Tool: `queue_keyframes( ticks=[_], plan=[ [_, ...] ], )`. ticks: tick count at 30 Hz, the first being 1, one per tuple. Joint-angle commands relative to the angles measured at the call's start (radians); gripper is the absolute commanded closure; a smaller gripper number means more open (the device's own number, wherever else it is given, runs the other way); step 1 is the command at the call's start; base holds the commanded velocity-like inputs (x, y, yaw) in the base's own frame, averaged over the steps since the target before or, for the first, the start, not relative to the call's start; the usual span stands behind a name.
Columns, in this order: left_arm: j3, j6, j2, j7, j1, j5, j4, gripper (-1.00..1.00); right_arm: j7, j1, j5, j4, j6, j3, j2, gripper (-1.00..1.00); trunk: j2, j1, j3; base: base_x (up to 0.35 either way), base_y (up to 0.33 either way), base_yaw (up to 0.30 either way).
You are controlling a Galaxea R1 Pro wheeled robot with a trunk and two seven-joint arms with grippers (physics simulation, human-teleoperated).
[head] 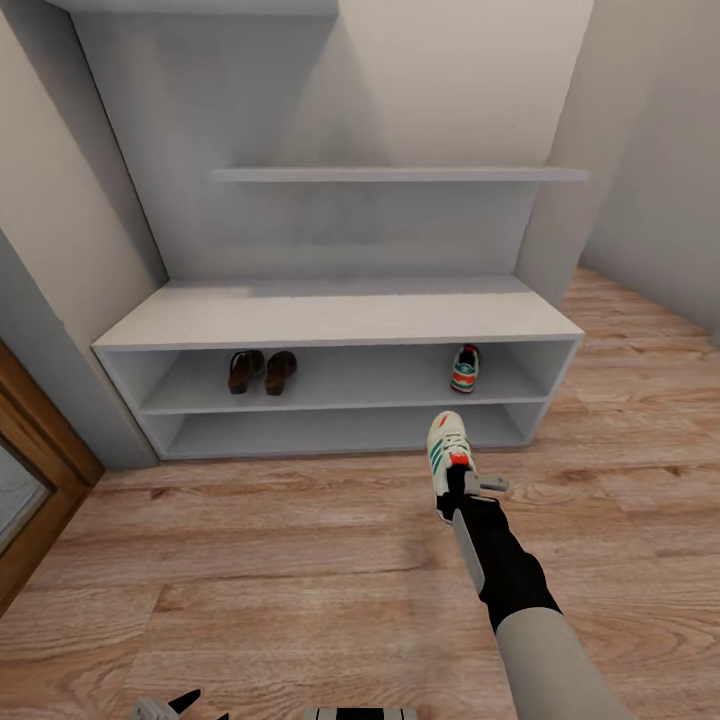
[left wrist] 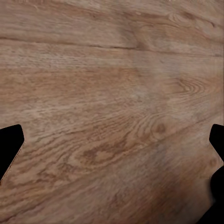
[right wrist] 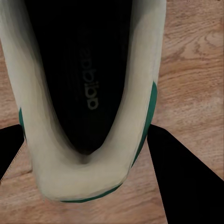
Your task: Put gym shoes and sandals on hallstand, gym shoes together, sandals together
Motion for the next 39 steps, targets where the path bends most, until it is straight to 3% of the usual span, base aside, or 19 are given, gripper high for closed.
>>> queue_keyframes(
  ticks=[1,11,24,39],
  plan=[
    [0.001,-0.005,-0.001,-0.003,-0.001,0.0,0.003,-1.0,0.0,0.0,0.006,-0.002,0.006,-0.002,0.001,1.0,0.0,0.0,-0.001,0.236,0.001,0.0],
    [0.0,-0.005,-0.001,-0.003,-0.001,0.0,0.006,-1.0,0.0,0.0,0.006,-0.006,0.006,-0.002,0.001,1.0,0.0,0.0,-0.001,0.304,0.0,0.0],
    [0.001,-0.005,0.001,-0.004,0.001,0.001,0.006,-1.0,0.0,0.0,0.006,-0.007,0.006,-0.002,0.001,1.0,0.0,0.0,-0.001,0.076,0.011,0.0],
    [0.002,-0.005,0.002,-0.005,0.001,0.001,0.007,-1.0,0.0,0.0,0.006,-0.009,0.006,-0.002,0.001,1.0,0.0,0.0,-0.001,0.253,0.184,-0.015]
  ],
)
